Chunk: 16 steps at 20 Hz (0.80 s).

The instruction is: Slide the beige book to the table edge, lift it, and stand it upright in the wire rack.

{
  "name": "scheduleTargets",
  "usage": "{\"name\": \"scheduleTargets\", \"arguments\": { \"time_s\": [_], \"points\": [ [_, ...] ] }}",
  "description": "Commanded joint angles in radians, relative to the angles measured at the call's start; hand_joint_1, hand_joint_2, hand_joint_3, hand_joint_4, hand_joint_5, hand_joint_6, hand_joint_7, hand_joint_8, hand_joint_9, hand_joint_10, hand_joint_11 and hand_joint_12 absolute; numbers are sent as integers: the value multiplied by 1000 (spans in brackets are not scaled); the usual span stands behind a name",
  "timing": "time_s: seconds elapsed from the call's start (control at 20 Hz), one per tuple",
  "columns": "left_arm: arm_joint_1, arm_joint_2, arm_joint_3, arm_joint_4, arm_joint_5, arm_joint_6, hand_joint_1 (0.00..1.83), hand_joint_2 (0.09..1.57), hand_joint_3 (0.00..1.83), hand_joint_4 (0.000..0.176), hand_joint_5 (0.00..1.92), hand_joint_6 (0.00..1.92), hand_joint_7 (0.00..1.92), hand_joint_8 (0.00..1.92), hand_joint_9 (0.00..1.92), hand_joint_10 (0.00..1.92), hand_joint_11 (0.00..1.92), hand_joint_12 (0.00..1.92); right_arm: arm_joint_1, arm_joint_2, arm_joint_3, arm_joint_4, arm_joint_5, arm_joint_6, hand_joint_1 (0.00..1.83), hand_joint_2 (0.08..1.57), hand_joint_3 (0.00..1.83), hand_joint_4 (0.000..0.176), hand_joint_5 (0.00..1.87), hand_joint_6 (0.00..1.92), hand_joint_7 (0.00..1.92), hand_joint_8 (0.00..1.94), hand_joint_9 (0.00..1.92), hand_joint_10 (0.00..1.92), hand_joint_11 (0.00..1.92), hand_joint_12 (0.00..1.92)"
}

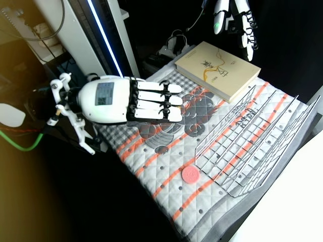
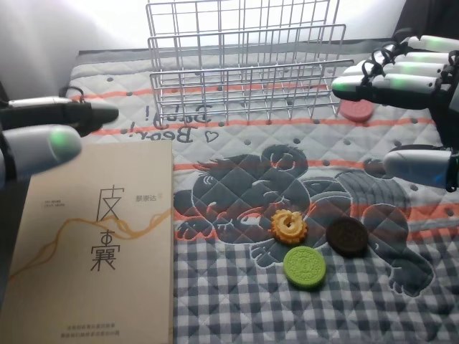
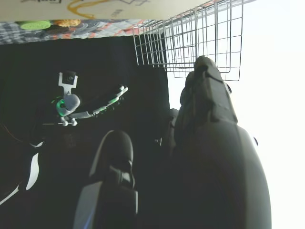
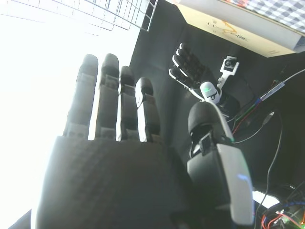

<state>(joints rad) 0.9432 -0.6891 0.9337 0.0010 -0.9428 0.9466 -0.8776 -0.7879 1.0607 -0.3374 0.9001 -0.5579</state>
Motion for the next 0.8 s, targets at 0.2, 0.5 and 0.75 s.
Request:
{"name": "scheduleTargets", "arguments": {
  "time_s": [0.2,0.5,0.75],
  "points": [
    [76,23,-16,-118,-221,-19,254,1227,0,65,458,3,296,0,224,0,0,443,27,-35,21,-16,90,19,0,1326,0,0,258,2,348,9,299,1,0,0],
    [290,41,-15,-244,-397,-171,472,1099,0,95,337,1,213,1,291,8,0,924,197,-140,81,-338,-62,208,0,1360,15,0,211,10,307,9,305,10,352,96],
    [408,28,-9,-326,-503,-257,592,1035,0,109,236,0,169,1,262,1,0,953,308,-238,129,-675,-136,426,80,1404,0,0,414,3,441,2,426,5,462,195]
  ]
}}
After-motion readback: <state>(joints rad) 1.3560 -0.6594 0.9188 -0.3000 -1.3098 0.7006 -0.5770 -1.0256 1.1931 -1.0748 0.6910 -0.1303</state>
